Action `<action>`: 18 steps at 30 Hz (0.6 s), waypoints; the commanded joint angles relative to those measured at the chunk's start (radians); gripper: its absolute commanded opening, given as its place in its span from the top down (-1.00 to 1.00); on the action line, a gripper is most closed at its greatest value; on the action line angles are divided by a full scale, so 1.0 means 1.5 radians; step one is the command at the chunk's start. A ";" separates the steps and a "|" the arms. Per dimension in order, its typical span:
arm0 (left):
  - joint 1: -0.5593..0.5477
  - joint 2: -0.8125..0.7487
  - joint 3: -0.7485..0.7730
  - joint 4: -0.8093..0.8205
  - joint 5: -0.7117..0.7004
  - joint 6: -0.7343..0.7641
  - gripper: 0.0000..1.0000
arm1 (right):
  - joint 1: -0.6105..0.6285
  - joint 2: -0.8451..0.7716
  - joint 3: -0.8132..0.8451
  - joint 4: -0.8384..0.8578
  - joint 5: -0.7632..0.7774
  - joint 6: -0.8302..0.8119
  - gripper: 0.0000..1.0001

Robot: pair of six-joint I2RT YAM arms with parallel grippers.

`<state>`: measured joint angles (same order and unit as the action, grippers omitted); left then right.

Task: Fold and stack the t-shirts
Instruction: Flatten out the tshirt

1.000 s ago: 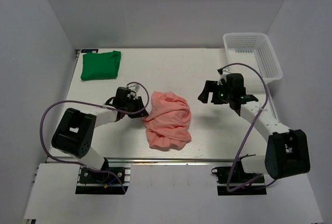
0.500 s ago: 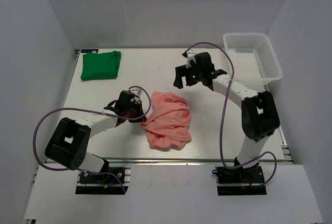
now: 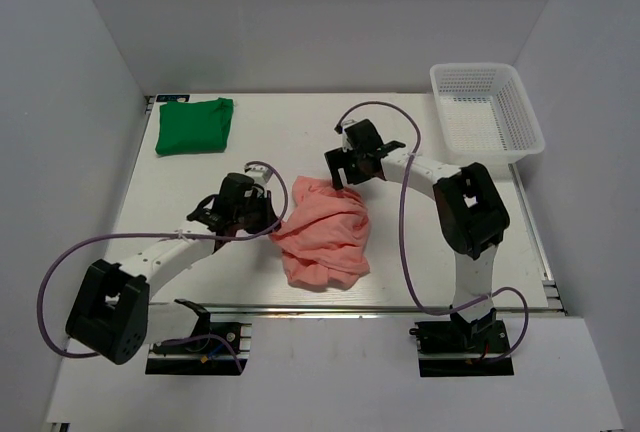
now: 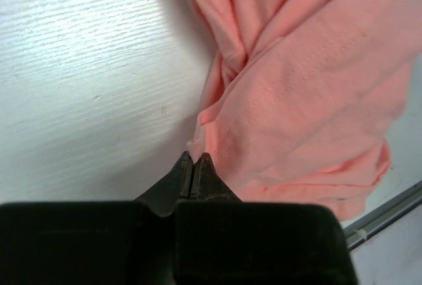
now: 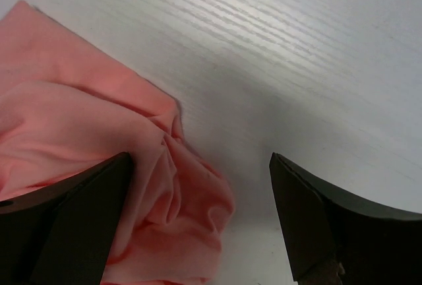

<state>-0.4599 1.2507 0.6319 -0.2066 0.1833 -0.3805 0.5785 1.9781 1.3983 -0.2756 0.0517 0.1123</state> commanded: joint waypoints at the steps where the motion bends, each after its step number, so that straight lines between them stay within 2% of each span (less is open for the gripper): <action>1: -0.007 -0.045 0.005 -0.011 0.022 0.025 1.00 | 0.006 0.013 -0.011 0.016 -0.066 0.005 -0.81; 2: -0.007 -0.051 0.005 -0.011 0.022 0.032 1.00 | 0.006 0.016 -0.014 0.019 -0.072 0.009 -0.81; 4: -0.007 -0.061 -0.001 -0.011 0.029 0.032 1.00 | 0.007 0.023 -0.018 0.015 -0.076 0.018 -0.68; 5: -0.007 -0.067 -0.001 -0.011 0.029 0.032 1.00 | 0.006 0.027 -0.020 0.016 -0.080 0.020 -0.43; 8: -0.007 -0.075 -0.007 -0.011 0.029 0.038 1.00 | 0.005 0.024 -0.031 0.025 -0.117 0.024 -0.03; 9: -0.007 -0.075 -0.007 -0.011 0.029 0.045 1.00 | 0.005 0.024 -0.033 0.031 -0.135 0.025 0.33; 10: -0.007 -0.081 0.001 -0.011 0.019 0.045 1.00 | 0.007 0.026 -0.032 0.035 -0.146 0.024 0.44; 11: -0.007 -0.087 0.001 -0.023 0.010 0.052 1.00 | 0.007 0.025 -0.034 0.034 -0.148 0.030 0.64; 12: -0.007 -0.087 0.016 -0.023 -0.007 0.052 1.00 | 0.004 0.026 -0.032 0.031 -0.152 0.032 1.00; 15: -0.007 -0.110 0.036 -0.029 -0.027 0.052 1.00 | 0.003 0.009 -0.022 0.014 -0.128 0.043 1.00; 18: -0.007 -0.129 0.066 -0.015 -0.033 0.052 1.00 | 0.002 -0.046 -0.016 0.025 -0.058 0.059 1.00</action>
<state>-0.4671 1.1213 0.6559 -0.2554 0.1650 -0.3161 0.5835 2.0037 1.3575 -0.2413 -0.1005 0.1738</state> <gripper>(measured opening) 0.028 0.027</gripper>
